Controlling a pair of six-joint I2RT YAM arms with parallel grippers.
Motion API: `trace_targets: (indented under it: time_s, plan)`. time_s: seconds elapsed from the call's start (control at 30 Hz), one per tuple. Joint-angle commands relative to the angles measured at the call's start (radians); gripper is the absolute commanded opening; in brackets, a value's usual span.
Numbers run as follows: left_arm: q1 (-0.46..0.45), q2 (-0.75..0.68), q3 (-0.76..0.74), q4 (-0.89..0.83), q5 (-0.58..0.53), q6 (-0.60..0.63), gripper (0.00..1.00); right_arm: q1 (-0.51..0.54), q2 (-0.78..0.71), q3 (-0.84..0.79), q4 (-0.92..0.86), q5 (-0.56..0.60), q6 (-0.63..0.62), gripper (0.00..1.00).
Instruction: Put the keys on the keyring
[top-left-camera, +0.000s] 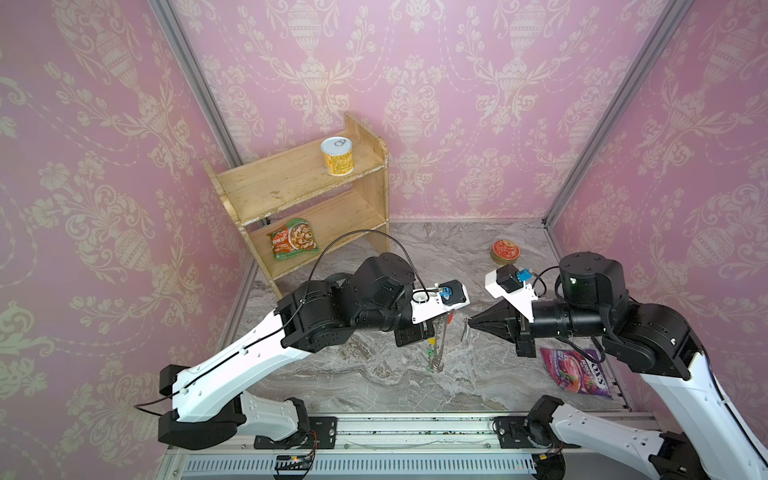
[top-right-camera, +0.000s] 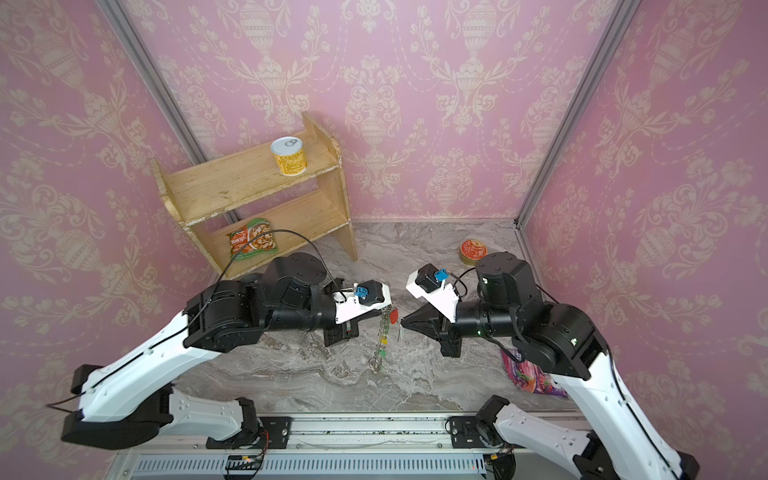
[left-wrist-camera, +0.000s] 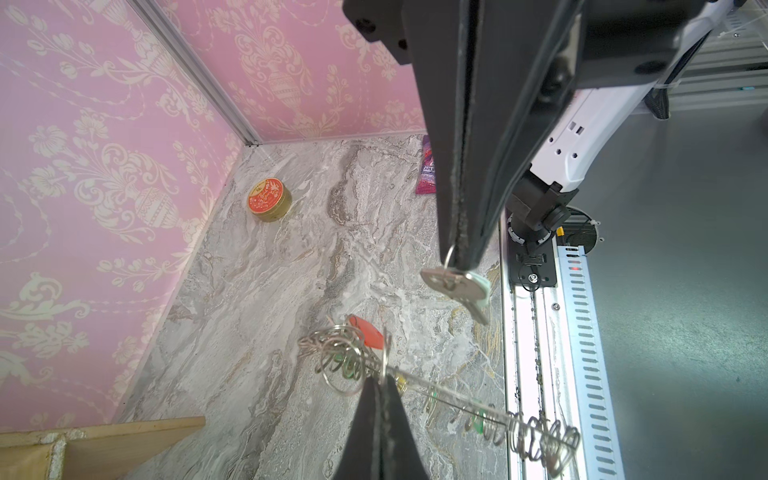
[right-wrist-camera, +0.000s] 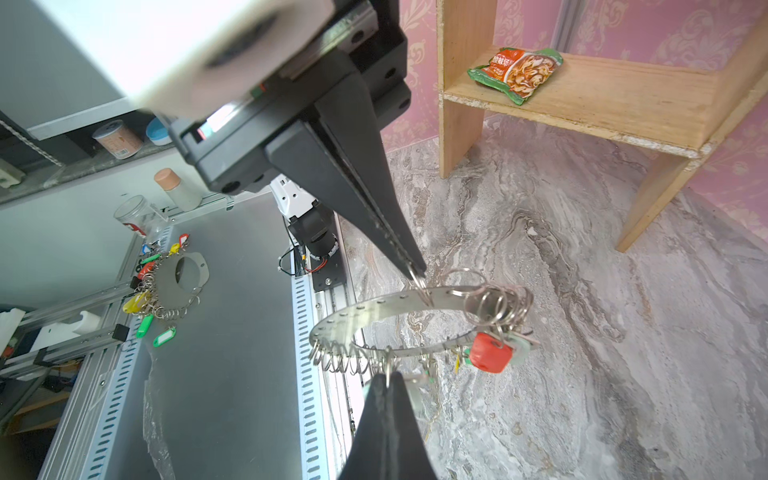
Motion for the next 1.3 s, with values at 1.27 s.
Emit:
trace_targets:
  time_s: [1.27]
  plan:
    - [-0.093, -0.012, -0.016, 0.126, -0.097, 0.030, 0.00, 0.105, -0.022, -0.056, 0.164, 0.273, 0.143, 0.00]
